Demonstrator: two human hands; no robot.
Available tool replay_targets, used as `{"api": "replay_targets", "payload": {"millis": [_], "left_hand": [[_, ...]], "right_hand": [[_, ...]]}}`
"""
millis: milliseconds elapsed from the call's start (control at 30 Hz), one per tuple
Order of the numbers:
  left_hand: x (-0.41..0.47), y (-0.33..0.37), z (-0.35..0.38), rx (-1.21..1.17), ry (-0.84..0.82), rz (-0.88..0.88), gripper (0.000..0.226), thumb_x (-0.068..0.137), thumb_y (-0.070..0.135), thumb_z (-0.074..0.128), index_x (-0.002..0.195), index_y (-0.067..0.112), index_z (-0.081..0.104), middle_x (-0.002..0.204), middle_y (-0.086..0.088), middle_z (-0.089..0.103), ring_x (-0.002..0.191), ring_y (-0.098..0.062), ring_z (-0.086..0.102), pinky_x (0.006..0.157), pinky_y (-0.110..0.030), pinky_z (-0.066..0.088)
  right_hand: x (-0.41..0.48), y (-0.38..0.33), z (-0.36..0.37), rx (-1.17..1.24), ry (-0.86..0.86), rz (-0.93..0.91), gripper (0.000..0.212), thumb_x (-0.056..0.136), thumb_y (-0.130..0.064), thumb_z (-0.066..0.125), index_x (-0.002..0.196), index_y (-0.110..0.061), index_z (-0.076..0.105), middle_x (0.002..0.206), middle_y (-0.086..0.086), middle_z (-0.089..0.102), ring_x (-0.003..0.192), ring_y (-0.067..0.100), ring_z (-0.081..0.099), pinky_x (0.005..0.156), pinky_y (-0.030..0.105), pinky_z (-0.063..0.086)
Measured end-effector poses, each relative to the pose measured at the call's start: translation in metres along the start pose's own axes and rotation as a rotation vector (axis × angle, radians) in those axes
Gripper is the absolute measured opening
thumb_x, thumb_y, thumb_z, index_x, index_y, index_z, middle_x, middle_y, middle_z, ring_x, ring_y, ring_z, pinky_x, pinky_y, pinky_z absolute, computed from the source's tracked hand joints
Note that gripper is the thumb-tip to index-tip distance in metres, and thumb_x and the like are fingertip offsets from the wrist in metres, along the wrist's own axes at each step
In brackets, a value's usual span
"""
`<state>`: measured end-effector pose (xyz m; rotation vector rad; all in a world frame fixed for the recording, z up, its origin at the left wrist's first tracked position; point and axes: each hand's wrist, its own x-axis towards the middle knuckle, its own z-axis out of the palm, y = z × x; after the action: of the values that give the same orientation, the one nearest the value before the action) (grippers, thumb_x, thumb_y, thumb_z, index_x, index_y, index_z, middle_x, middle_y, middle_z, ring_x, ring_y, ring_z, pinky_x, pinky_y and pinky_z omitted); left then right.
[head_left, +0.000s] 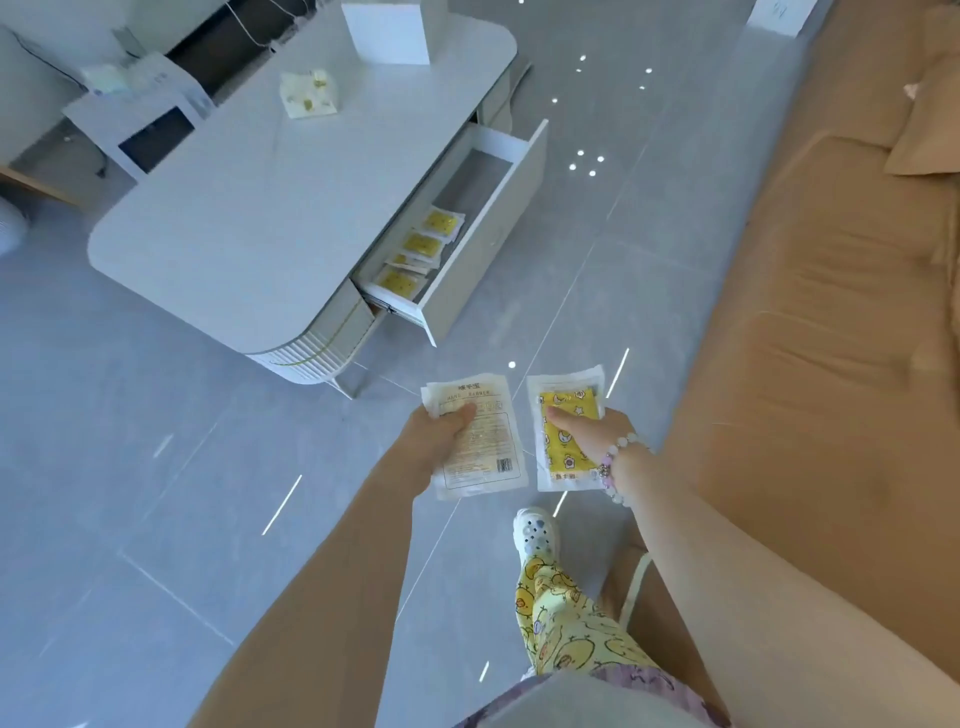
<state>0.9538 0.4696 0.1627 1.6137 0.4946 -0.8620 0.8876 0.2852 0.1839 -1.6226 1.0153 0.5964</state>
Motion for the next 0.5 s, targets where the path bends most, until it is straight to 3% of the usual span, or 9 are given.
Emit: {"api": "replay_targets", "payload": {"millis": [133, 233, 500], "left_hand": [[0.036, 0.034, -0.014, 0.022, 0.022, -0.024, 0.019, 0.090, 0.018, 0.063, 0.106, 0.009, 0.063, 0.107, -0.010, 0.068, 0.099, -0.028, 0.065, 0.089, -0.042, 0.052], [0.058, 0.057, -0.025, -0.004, 0.007, -0.030, 0.008, 0.091, 0.018, 0.062, 0.097, 0.013, 0.063, 0.101, -0.007, 0.068, 0.093, -0.025, 0.065, 0.088, -0.041, 0.053], [0.124, 0.111, -0.068, -0.029, 0.002, -0.052, 0.019, 0.092, 0.020, 0.060, 0.108, 0.011, 0.062, 0.108, -0.009, 0.068, 0.099, -0.027, 0.065, 0.090, -0.041, 0.052]], "right_hand": [[0.032, -0.049, -0.001, -0.010, -0.016, -0.016, 0.029, 0.082, -0.049, 0.064, 0.085, -0.020, 0.063, 0.082, -0.001, 0.064, 0.087, 0.026, 0.065, 0.069, 0.030, 0.051], [0.054, -0.085, 0.000, -0.019, -0.001, -0.025, 0.027, 0.082, -0.048, 0.065, 0.077, -0.022, 0.059, 0.082, 0.000, 0.063, 0.091, 0.027, 0.066, 0.075, 0.031, 0.051], [0.108, -0.170, 0.045, -0.085, -0.014, -0.018, 0.041, 0.082, -0.049, 0.065, 0.105, -0.015, 0.065, 0.101, 0.008, 0.068, 0.094, 0.027, 0.066, 0.067, 0.028, 0.050]]}}
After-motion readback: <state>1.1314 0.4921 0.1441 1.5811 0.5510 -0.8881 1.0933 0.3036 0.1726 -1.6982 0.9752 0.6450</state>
